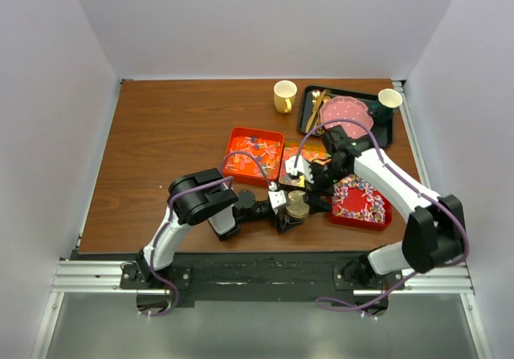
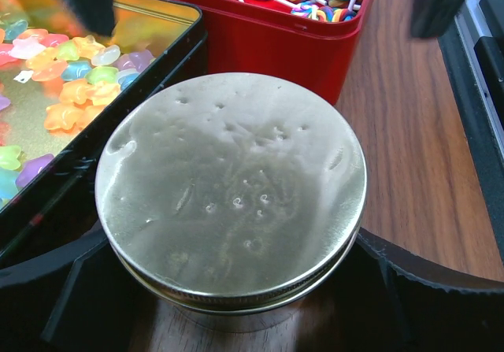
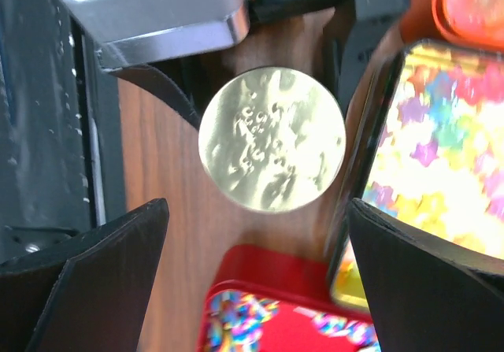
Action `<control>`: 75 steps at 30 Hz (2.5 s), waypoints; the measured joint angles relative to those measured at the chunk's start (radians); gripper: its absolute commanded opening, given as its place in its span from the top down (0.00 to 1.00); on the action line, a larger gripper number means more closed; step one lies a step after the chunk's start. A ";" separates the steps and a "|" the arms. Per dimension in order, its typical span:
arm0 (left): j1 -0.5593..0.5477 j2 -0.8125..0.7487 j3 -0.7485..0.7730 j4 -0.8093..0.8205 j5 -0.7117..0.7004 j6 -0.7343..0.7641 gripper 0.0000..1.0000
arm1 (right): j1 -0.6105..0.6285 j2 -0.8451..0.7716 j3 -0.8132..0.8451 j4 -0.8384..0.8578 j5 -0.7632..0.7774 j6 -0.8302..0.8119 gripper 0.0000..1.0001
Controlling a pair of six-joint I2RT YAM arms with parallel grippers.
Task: Pack the candies
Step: Screw the bottle lid onto the packing bottle, then reset both arms
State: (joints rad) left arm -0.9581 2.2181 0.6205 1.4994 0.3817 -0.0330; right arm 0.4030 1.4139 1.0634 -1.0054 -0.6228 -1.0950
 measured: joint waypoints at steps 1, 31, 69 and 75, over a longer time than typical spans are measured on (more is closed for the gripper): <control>0.000 0.000 0.000 0.000 0.000 0.000 1.00 | 0.003 0.023 0.012 -0.004 -0.006 -0.035 0.01; 0.000 0.000 0.000 0.000 0.005 0.004 1.00 | 0.087 0.121 -0.046 0.110 -0.023 -0.278 0.30; 0.077 -0.892 -0.148 -0.919 0.125 0.072 0.00 | 0.093 -0.207 -0.206 0.308 0.081 0.398 0.01; 0.240 -0.943 0.061 -1.169 0.006 0.079 0.00 | 0.019 -0.269 -0.068 0.399 0.281 0.689 0.01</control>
State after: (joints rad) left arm -0.7177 1.2755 0.6815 0.3305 0.3882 0.0456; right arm 0.4221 1.1446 0.9958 -0.6067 -0.3420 -0.4057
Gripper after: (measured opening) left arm 0.997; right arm 0.987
